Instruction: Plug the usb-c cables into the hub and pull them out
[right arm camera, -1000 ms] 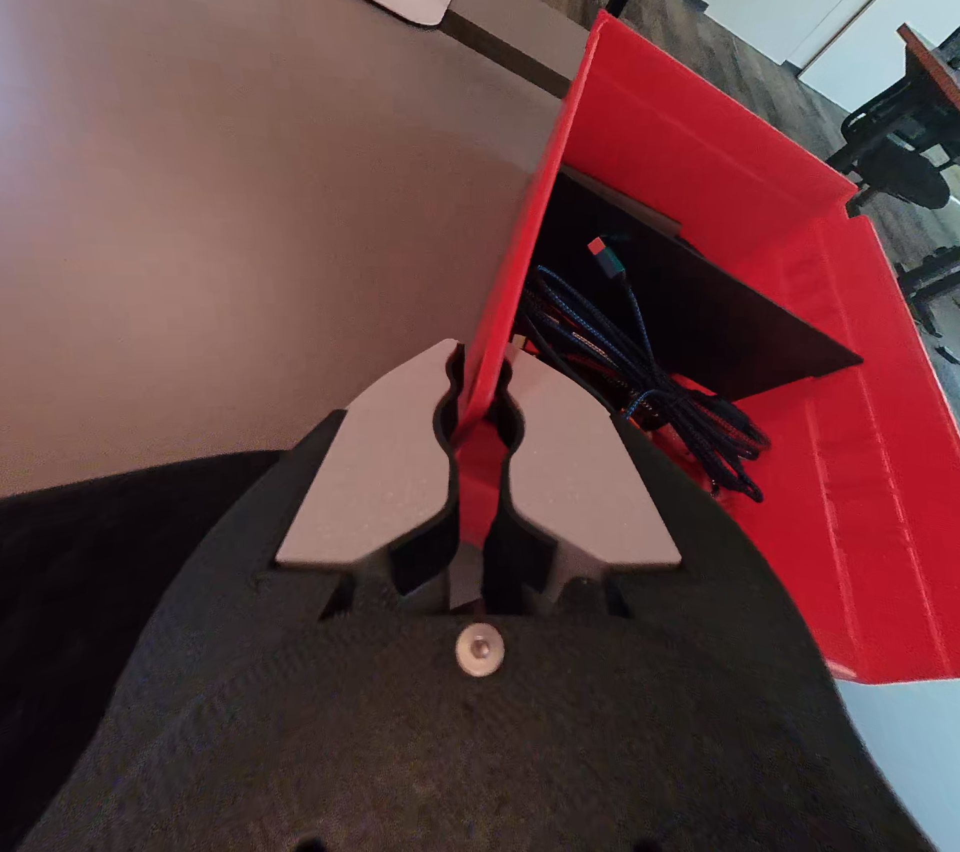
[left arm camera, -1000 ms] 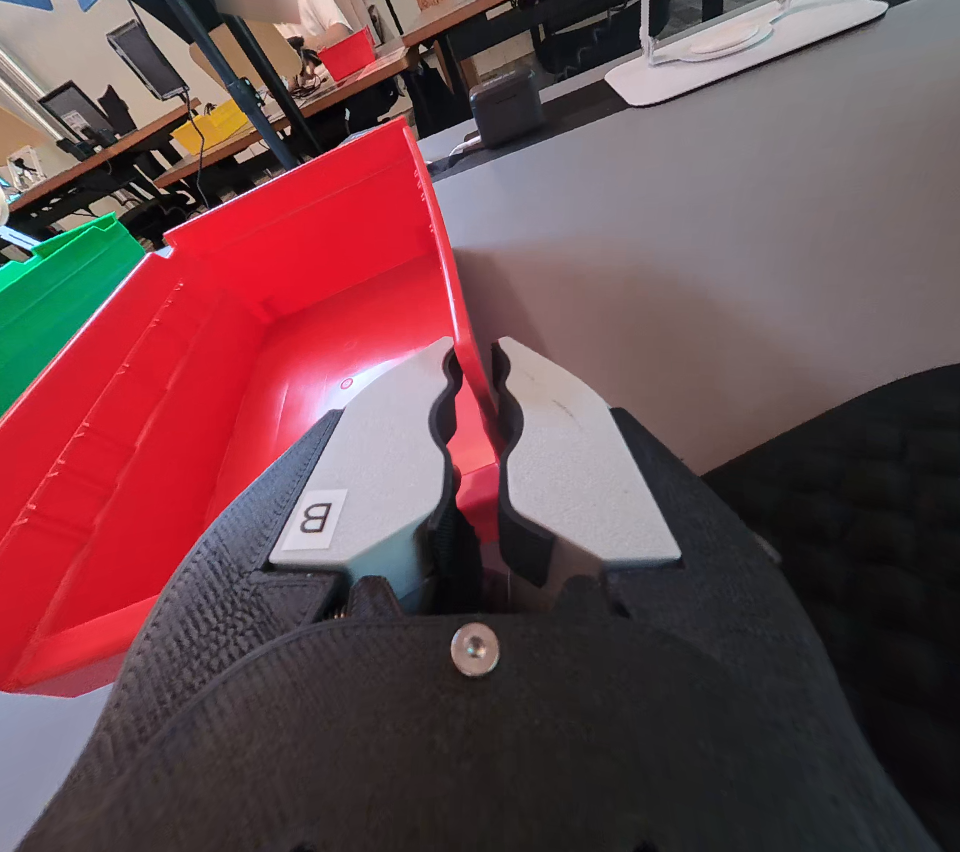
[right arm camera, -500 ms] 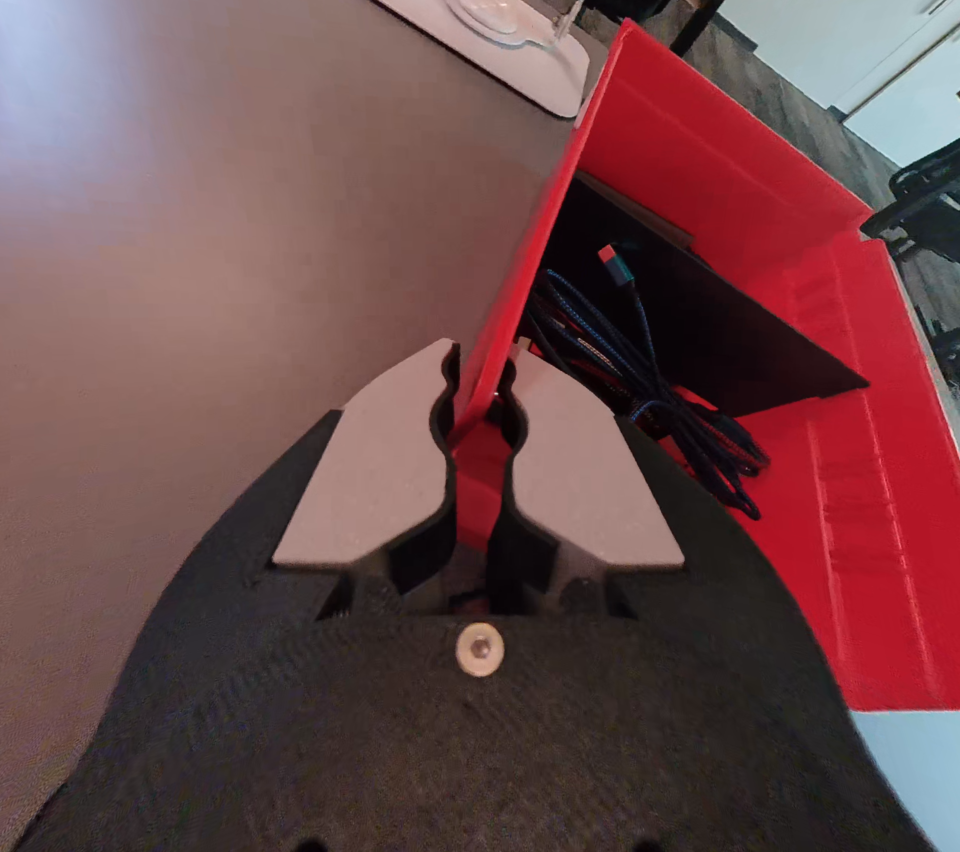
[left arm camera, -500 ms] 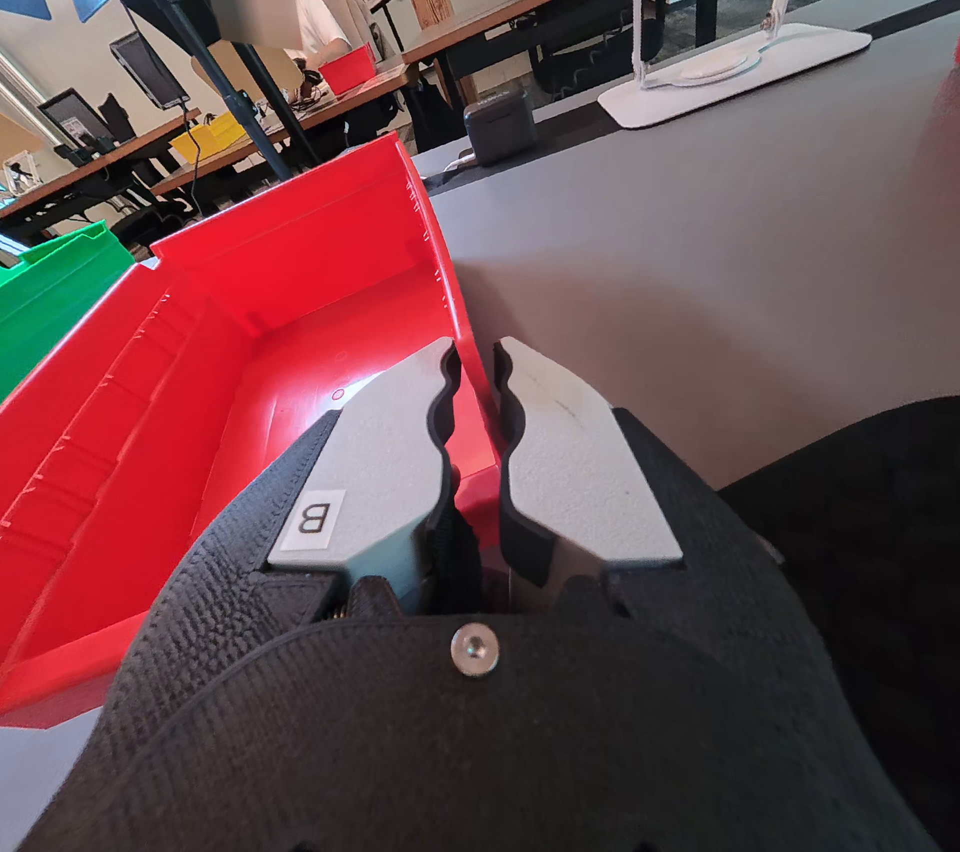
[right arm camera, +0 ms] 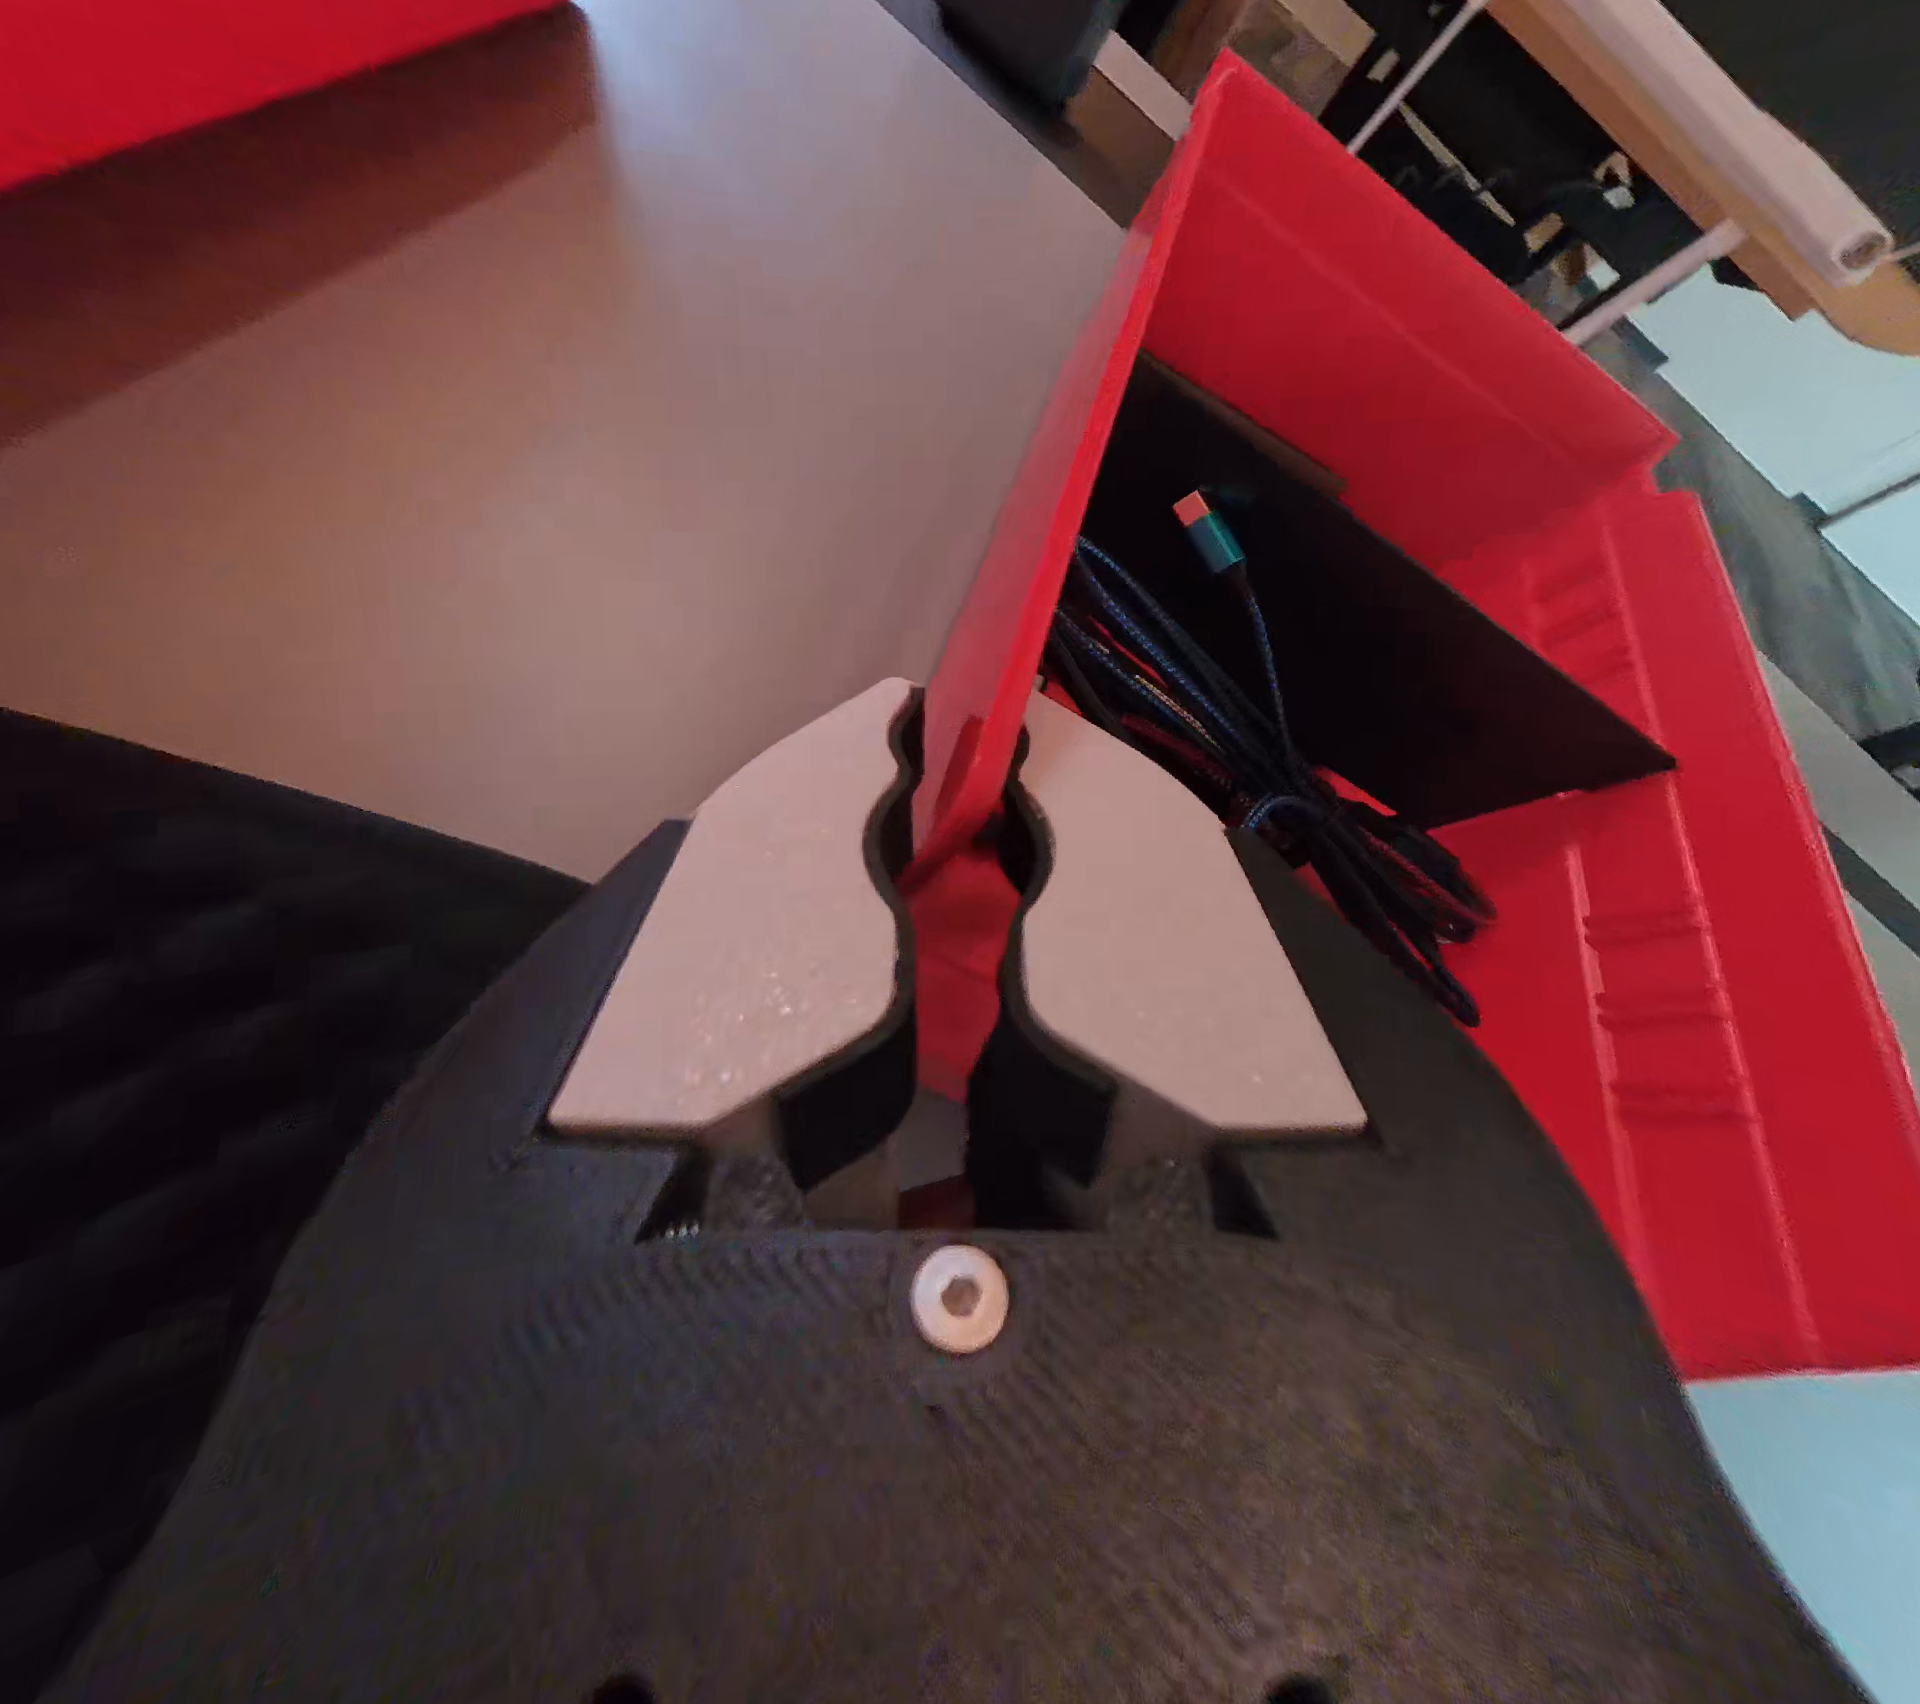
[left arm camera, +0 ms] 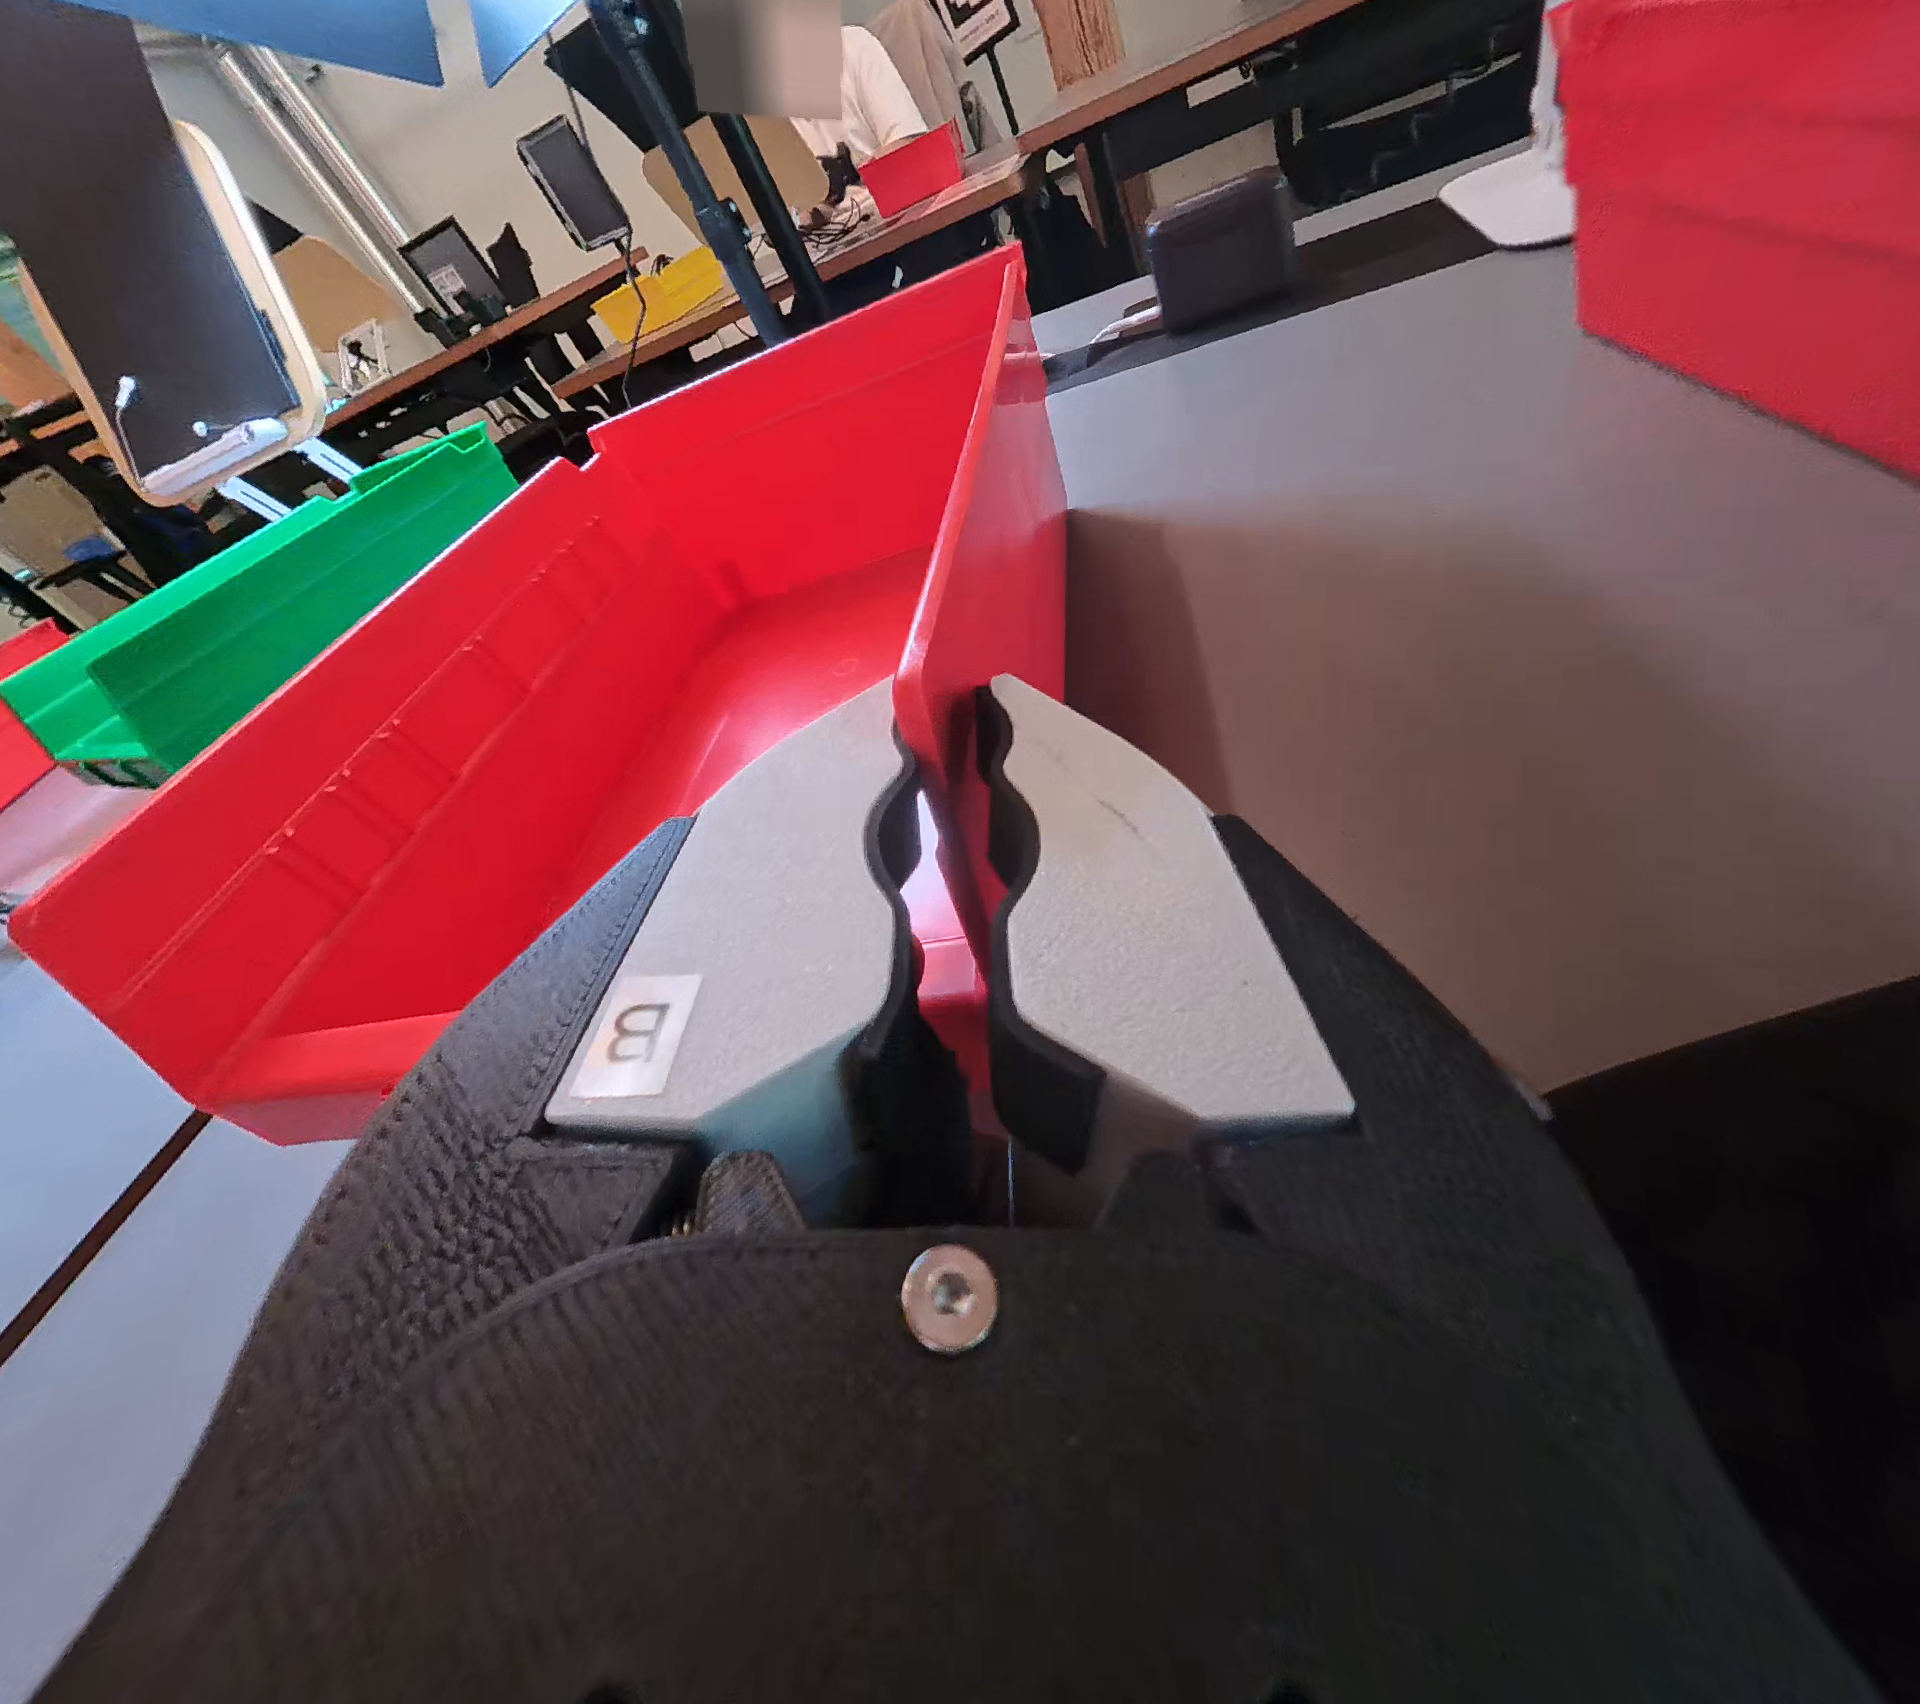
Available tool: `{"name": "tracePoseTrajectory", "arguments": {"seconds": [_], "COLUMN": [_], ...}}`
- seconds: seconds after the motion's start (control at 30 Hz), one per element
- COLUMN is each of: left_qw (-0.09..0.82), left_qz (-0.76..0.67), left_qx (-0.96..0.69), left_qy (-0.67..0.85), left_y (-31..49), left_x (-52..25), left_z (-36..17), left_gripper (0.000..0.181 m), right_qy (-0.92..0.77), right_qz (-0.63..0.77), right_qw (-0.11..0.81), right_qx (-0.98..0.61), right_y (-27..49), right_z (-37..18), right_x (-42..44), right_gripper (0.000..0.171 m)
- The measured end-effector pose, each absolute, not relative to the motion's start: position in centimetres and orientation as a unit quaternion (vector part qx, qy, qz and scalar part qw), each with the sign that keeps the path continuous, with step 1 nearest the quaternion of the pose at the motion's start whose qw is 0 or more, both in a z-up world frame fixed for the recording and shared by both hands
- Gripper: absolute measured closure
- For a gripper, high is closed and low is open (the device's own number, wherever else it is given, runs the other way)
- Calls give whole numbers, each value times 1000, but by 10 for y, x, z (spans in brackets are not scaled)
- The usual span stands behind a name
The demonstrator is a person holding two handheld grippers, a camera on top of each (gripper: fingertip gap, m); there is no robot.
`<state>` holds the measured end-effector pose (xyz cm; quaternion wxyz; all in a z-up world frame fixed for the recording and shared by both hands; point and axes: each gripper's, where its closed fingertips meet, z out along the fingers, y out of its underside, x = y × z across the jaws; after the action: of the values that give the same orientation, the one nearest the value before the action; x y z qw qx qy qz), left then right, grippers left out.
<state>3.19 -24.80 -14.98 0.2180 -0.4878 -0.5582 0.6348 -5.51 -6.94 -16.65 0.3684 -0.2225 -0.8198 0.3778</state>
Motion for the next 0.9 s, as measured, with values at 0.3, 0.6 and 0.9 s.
{"name": "tracePoseTrajectory", "arguments": {"seconds": [0.3, 0.6, 0.9], "left_qw": [201, 276, 321], "left_qz": [639, 589, 732], "left_qx": [-484, -539, -320], "left_qy": [-563, -536, -508], "left_y": [-253, -221, -315], "left_x": [46, 41, 130], "left_z": [-150, -153, -50], "left_gripper": [173, 158, 112], "right_qy": [-846, -823, -686], "right_qz": [401, 531, 711], "right_qw": [315, 127, 122], "right_qx": [-154, -158, -90], "right_y": [-147, -186, -191], "right_z": [-165, -157, -99], "right_x": [-35, -10, 65], "right_gripper": [153, 136, 91]}}
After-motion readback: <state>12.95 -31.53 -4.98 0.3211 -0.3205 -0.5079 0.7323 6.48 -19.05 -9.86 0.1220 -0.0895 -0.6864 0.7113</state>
